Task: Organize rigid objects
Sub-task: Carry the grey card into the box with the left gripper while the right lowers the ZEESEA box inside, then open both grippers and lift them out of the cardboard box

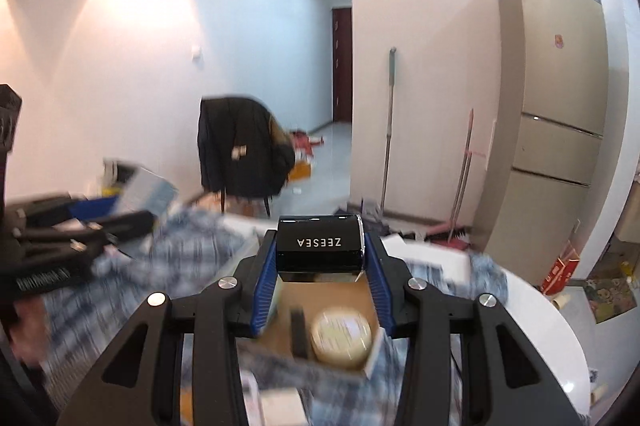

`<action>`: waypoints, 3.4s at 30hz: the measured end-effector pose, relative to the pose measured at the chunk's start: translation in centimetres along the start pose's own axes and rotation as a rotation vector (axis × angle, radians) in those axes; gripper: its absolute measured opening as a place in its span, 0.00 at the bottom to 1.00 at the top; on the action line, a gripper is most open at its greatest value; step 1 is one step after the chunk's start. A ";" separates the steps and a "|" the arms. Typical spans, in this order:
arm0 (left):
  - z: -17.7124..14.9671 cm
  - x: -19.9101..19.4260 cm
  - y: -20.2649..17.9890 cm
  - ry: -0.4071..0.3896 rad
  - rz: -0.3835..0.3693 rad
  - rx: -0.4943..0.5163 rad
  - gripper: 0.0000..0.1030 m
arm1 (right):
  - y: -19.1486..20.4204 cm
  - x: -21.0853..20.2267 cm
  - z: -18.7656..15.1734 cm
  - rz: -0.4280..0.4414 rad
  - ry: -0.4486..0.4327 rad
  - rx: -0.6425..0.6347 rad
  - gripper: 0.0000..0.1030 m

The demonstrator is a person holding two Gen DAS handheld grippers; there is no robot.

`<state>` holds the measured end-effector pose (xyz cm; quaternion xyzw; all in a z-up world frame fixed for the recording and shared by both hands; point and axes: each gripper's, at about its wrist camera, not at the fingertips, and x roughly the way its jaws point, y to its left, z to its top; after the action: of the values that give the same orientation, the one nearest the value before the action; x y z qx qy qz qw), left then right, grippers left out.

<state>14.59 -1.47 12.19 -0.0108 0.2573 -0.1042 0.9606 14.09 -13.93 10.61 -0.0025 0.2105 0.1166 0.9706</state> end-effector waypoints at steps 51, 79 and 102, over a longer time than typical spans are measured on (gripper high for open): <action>-7.0 24.0 4.4 0.248 -0.041 -0.116 0.47 | -6.0 20.7 -9.9 -0.058 0.500 0.126 0.40; 0.3 6.3 0.5 -0.273 -0.009 0.012 0.85 | -6.1 5.4 0.5 -0.109 0.020 0.171 0.58; -4.8 -8.3 -4.0 -0.291 0.046 -0.006 1.00 | -0.4 -6.7 -4.9 -0.112 -0.066 -0.058 0.60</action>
<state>4.41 -3.47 12.44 -0.0227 0.1157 -0.0789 0.9899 6.24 -16.10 8.88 -0.0383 0.1745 0.0684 0.9815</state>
